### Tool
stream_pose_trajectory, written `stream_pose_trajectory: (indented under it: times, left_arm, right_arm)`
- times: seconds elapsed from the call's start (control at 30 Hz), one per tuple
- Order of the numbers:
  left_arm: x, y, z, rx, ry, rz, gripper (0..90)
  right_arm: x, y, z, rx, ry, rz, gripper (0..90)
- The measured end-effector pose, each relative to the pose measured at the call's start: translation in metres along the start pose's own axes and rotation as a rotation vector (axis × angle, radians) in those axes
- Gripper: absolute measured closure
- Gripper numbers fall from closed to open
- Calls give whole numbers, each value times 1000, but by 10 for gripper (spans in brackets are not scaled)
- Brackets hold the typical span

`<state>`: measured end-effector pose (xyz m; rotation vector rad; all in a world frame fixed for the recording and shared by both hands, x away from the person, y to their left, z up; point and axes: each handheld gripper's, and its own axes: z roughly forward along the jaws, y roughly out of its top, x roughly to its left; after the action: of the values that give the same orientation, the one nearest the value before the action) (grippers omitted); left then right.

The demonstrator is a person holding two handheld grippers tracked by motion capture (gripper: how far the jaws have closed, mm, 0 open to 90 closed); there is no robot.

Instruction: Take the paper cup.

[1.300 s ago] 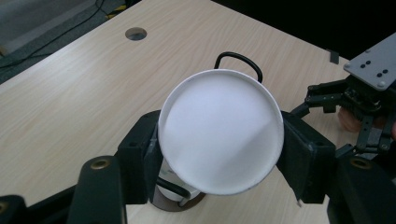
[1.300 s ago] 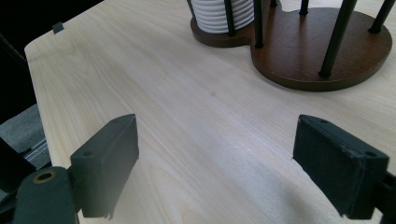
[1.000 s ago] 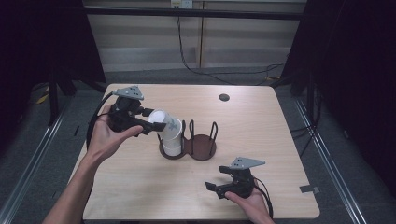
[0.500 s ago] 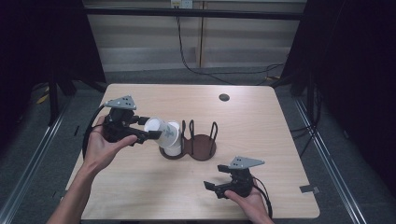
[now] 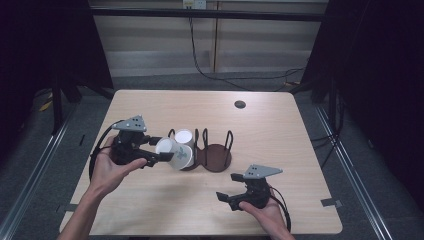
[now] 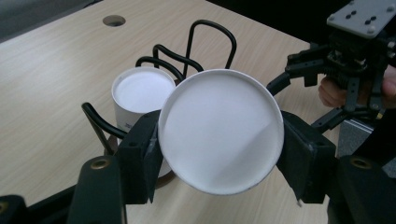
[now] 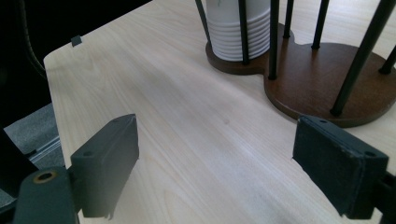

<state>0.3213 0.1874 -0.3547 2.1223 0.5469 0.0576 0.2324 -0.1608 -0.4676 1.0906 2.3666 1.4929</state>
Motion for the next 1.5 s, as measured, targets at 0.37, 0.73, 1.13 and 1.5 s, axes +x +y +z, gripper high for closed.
stream_pose_trajectory:
  times: [0.37, 0.73, 1.13, 1.5]
  left_arm:
    - [2, -19, 15, -12, -20, 20, 372]
    - [2, -34, 24, -6, -49, 22, 372]
    - [-6, -45, 37, 1, -90, 37, 370]
    - [-20, -40, 45, -3, -150, 53, 371]
  right_arm:
    - [5, 17, 7, 13, 7, -55, 146]
    - [8, 31, 15, -29, 67, -78, 184]
    - [11, 51, 22, -73, 131, -114, 142]
    - [14, 47, 37, -78, 195, -123, 145]
